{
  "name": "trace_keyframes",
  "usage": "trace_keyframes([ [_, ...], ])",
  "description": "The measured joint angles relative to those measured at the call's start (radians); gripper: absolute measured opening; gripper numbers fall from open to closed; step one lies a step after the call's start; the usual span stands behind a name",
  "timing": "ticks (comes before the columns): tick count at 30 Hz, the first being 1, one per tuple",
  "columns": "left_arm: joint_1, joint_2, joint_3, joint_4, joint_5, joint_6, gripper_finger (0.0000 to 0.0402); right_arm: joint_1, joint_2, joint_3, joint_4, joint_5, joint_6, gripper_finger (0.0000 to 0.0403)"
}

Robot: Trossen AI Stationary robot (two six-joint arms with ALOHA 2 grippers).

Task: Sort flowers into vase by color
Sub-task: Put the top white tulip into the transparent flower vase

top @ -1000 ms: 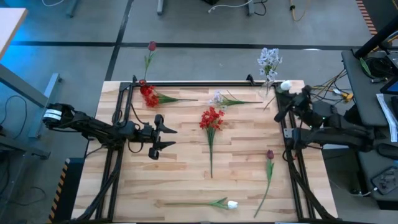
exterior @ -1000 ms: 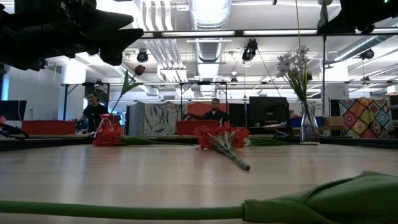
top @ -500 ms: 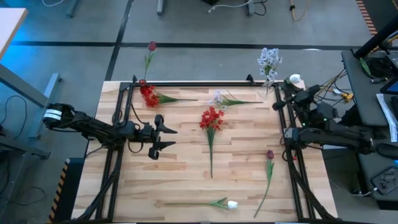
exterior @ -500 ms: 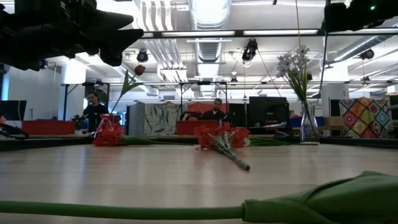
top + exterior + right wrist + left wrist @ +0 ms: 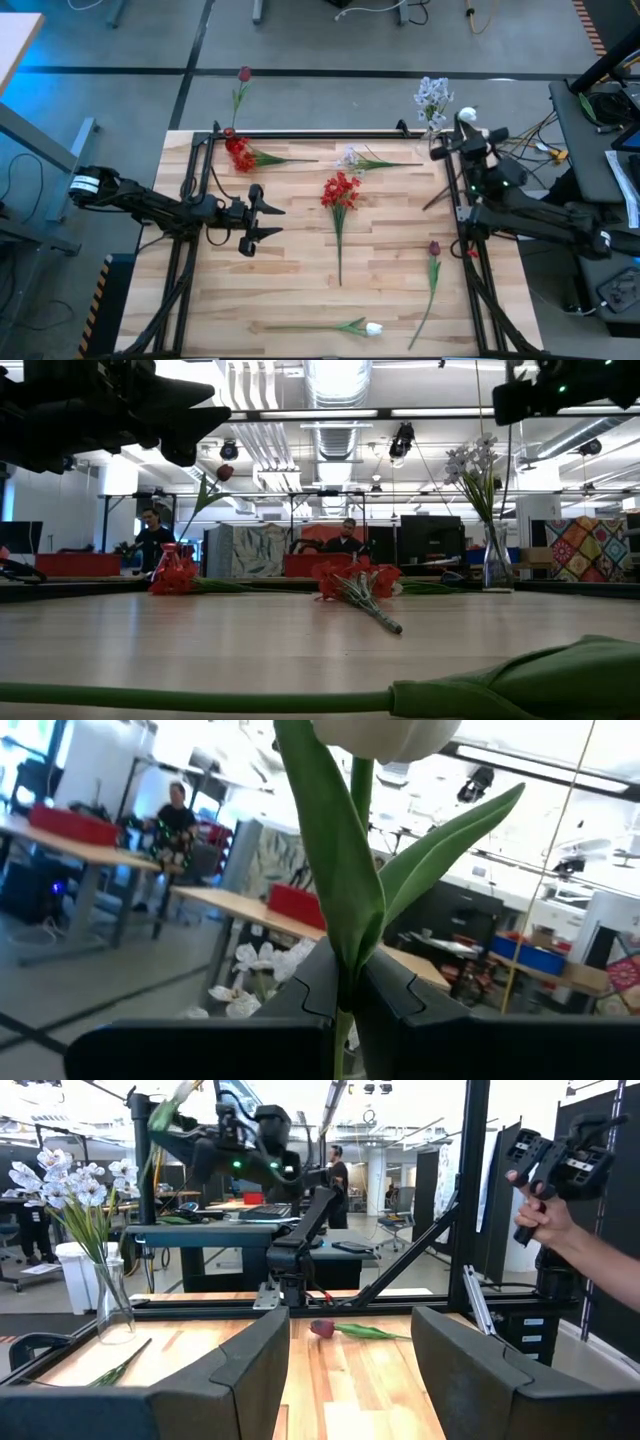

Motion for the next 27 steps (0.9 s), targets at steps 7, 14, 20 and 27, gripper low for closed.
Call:
trace_keyframes([
  [7,0.000,0.000,0.000,0.000,0.000,0.000,0.0196,-0.115,0.137,0.048,-0.001,-0.089,0.107,0.0012],
  [14,0.000,0.000,0.000,0.000,0.000,0.000,0.0196,-0.148,0.232,0.104,-0.066,-0.080,0.208,0.0016],
  [20,0.000,0.000,0.000,0.000,0.000,-0.001,0.0196,-0.148,0.308,0.176,-0.167,0.000,0.249,0.0064],
  [27,0.000,0.000,0.000,0.000,0.000,-0.001,0.0196,-0.151,0.371,0.299,-0.377,0.053,0.400,0.0128],
])
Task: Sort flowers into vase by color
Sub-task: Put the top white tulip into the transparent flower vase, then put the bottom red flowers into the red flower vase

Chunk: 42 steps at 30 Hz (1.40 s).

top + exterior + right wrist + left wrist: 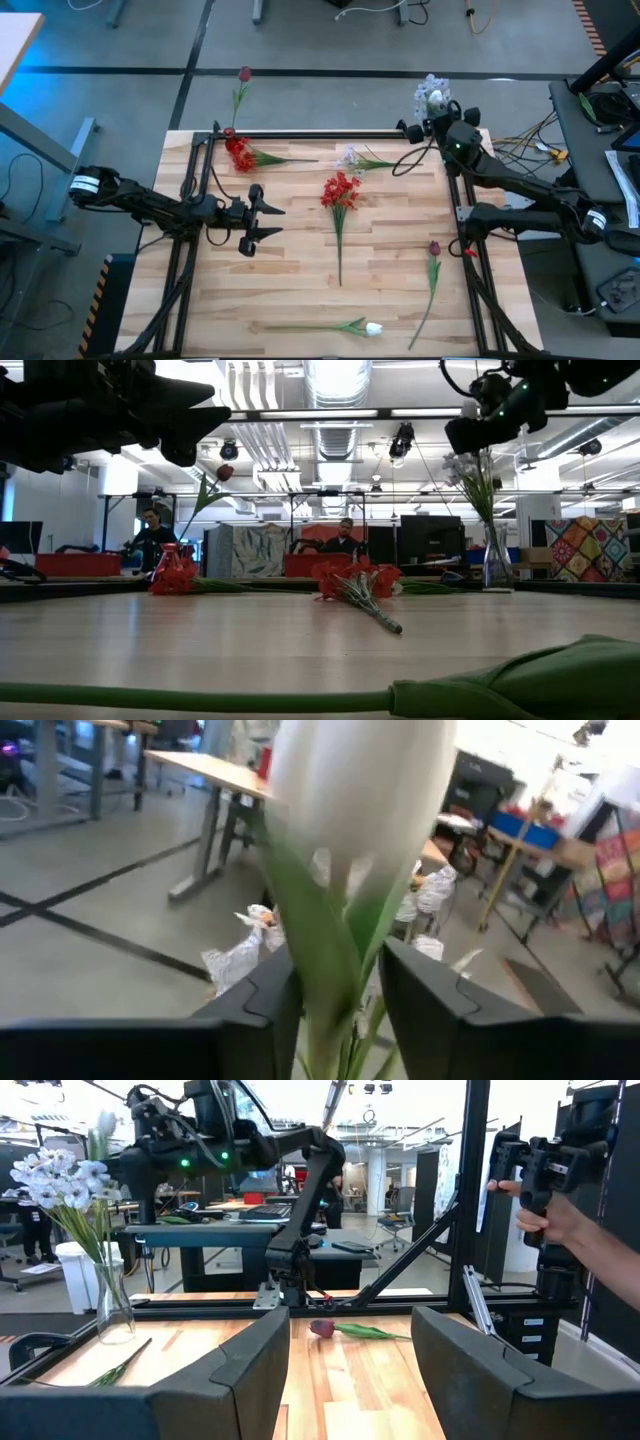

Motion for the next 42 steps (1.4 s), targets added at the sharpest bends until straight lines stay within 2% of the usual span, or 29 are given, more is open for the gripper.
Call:
trace_keyframes([
  [6,0.000,0.000,0.000,-0.002,0.000,0.000,0.0196,-0.001,0.043,0.099,-0.188,0.077,0.089,0.0154],
  [14,0.000,0.000,0.000,-0.003,0.000,-0.005,0.0196,-0.001,0.052,0.178,-0.339,0.076,0.161,0.0179],
  [23,0.000,0.000,0.000,-0.002,-0.001,-0.011,0.0196,-0.001,0.052,0.323,-0.625,0.072,0.252,0.0196],
  [39,0.000,0.000,0.000,-0.010,-0.004,0.001,0.0196,0.000,0.051,0.487,-0.688,0.034,0.219,0.0199],
  [42,0.000,0.000,0.000,-0.032,-0.004,0.018,0.0196,0.001,0.051,0.511,-0.689,-0.049,0.175,0.0199],
])
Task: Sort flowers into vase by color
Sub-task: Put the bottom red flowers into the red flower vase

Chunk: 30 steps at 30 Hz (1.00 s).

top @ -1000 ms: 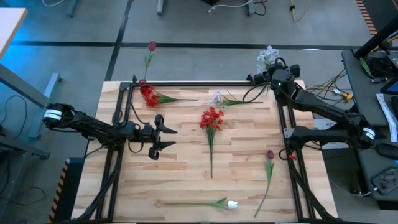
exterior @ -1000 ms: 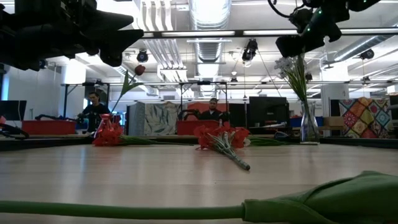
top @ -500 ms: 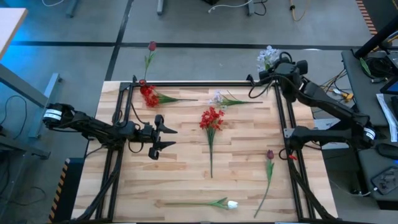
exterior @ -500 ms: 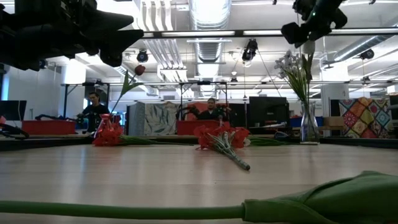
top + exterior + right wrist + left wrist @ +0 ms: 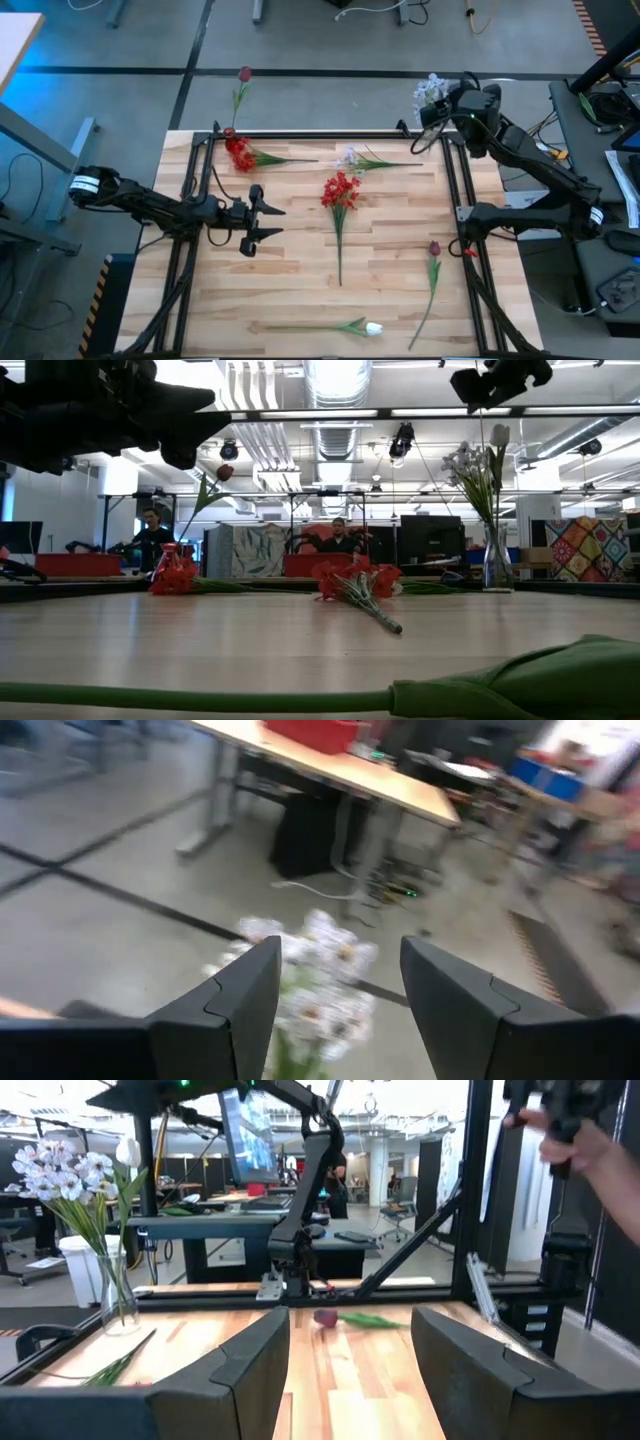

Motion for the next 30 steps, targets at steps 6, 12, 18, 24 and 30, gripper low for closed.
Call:
trace_keyframes([
  [6,0.000,0.000,0.000,-0.020,-0.001,0.007,0.0196,0.036,-0.001,0.037,0.001,-0.272,-0.054,0.0189],
  [12,0.000,0.000,0.000,-0.116,-0.156,0.009,0.0196,0.189,0.031,0.015,-0.070,-0.381,-0.104,0.0155],
  [18,-0.011,0.000,0.000,-0.198,-0.182,-0.014,0.0188,0.407,0.101,0.006,-0.105,-0.316,-0.009,0.0150],
  [24,-0.039,0.000,-0.001,-0.272,-0.183,-0.015,0.0152,0.589,0.205,-0.005,-0.139,-0.289,0.193,0.0170],
  [30,-0.065,0.000,-0.001,-0.297,-0.183,-0.029,0.0116,0.713,0.380,-0.033,-0.115,-0.186,0.398,0.0178],
])
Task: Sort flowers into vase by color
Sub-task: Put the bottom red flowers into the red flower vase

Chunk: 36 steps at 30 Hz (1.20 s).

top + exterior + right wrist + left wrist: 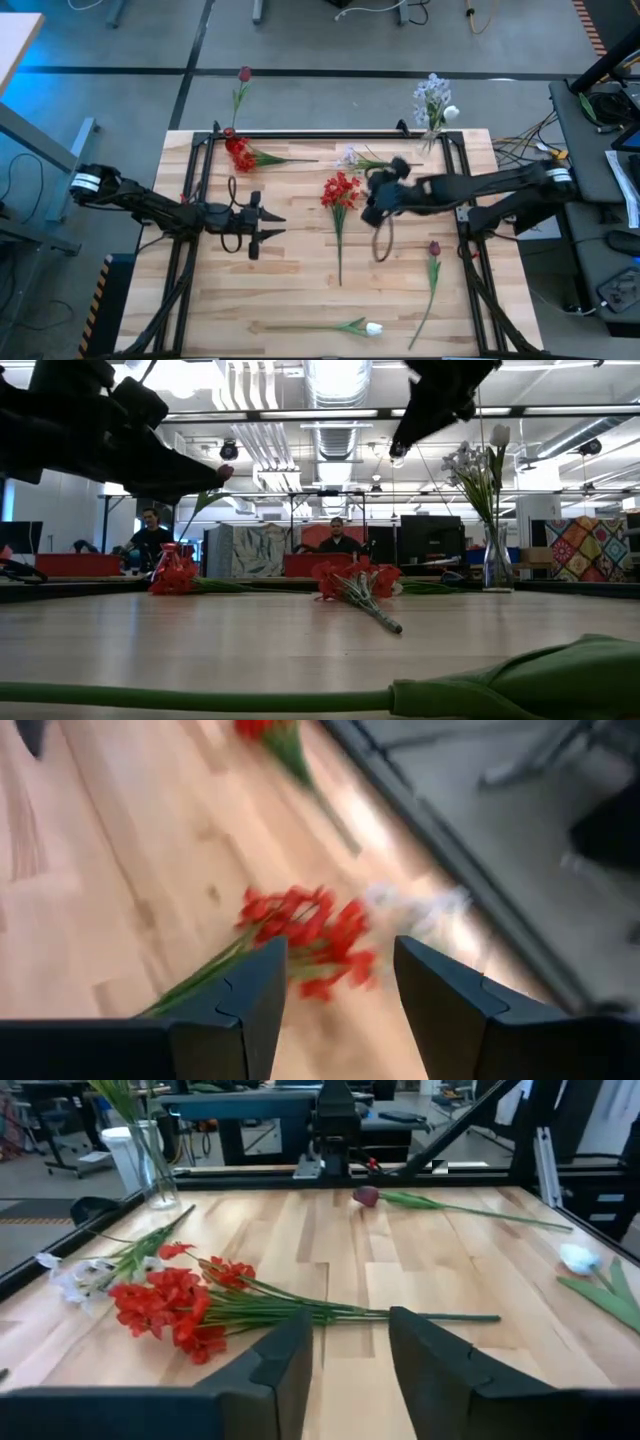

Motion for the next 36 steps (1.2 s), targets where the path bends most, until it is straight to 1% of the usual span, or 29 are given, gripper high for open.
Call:
trace_keyframes([
  [3,-0.008,0.000,0.000,-0.015,0.000,-0.013,0.0102,0.032,0.095,-0.007,0.033,0.007,0.173,0.0178],
  [5,-0.009,0.000,0.000,-0.014,0.000,-0.021,0.0092,0.051,0.162,-0.008,0.060,0.007,0.259,0.0176],
  [8,-0.009,0.000,0.000,-0.013,-0.002,-0.026,0.0079,0.059,0.255,-0.008,0.105,-0.010,0.342,0.0169],
  [11,-0.009,0.000,0.000,-0.014,-0.024,-0.040,0.0076,0.055,0.336,-0.002,0.136,-0.012,0.413,0.0161],
  [15,-0.009,0.000,0.000,-0.018,-0.052,-0.041,0.0075,0.054,0.424,0.008,0.178,-0.039,0.462,0.0156],
  [17,-0.009,0.000,0.000,-0.018,-0.052,-0.041,0.0075,0.053,0.465,0.019,0.185,-0.042,0.488,0.0157],
  [22,-0.009,0.000,0.000,-0.019,-0.052,-0.066,0.0075,0.052,0.568,0.043,0.241,-0.050,0.495,0.0166],
  [24,-0.009,0.000,0.000,-0.019,-0.051,-0.077,0.0075,0.047,0.601,0.055,0.252,-0.064,0.495,0.0169],
  [28,-0.009,0.000,0.000,-0.020,-0.051,-0.104,0.0075,0.030,0.657,0.071,0.256,-0.053,0.531,0.0169],
  [32,-0.009,0.000,0.000,-0.022,-0.051,-0.126,0.0075,0.021,0.685,0.086,0.260,-0.044,0.544,0.0148],
  [36,-0.009,0.000,0.000,-0.019,-0.053,-0.161,0.0075,0.021,0.688,0.093,0.264,-0.032,0.519,0.0104],
])
